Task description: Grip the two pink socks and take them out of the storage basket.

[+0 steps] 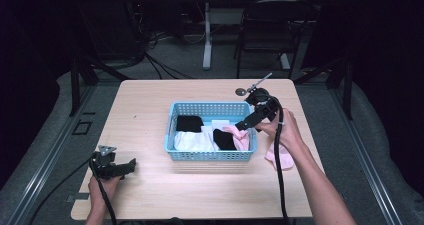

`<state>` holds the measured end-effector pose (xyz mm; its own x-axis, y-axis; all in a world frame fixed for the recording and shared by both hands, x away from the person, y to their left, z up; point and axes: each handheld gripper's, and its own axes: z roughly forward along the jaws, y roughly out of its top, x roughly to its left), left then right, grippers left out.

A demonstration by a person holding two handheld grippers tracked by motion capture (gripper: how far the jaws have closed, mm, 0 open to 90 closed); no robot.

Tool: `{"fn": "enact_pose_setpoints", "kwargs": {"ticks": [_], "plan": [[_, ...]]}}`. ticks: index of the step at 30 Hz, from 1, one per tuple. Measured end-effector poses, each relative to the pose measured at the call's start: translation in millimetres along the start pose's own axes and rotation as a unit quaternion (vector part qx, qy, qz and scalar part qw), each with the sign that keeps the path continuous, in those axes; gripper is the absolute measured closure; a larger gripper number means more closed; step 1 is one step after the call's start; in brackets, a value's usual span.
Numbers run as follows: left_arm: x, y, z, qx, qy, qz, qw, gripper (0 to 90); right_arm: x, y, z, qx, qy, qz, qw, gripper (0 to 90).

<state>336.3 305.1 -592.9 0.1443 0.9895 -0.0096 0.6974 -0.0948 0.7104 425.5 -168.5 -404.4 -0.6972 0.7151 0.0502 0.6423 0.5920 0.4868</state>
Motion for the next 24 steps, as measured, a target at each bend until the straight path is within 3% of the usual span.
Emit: {"fn": "enact_pose_setpoints", "kwargs": {"ticks": [15,18,19,20,22,23,24], "plan": [[0.0,0.0,-0.1,0.000,0.000,0.000,1.0000,0.0,2.5,5.7,56.2,0.051,0.021,-0.002,0.9985,1.7],[0.0,0.0,-0.1,0.000,0.000,0.000,1.0000,0.0,-1.1,5.8,67.2,0.068,0.020,-0.003,0.9975,4.0],[0.0,0.0,0.0,0.000,0.000,0.000,1.0000,0.0,-1.8,5.5,73.5,0.070,0.017,0.007,0.9974,9.0],[0.0,0.0,0.0,0.000,0.000,0.000,1.0000,0.0,-2.9,6.8,75.4,0.083,0.014,-0.001,0.9964,10.6],[0.1,0.0,0.0,0.000,0.000,0.000,1.0000,0.0,-2.0,6.4,79.4,0.079,0.014,0.007,0.9968,12.1],[0.1,0.0,0.0,0.000,0.000,0.000,1.0000,0.0,-2.3,7.7,85.6,0.096,0.008,-0.002,0.9953,15.3],[0.0,0.0,0.0,0.000,0.000,0.000,1.0000,0.0,-2.3,7.7,85.6,0.096,0.008,-0.002,0.9953,15.3]]}}
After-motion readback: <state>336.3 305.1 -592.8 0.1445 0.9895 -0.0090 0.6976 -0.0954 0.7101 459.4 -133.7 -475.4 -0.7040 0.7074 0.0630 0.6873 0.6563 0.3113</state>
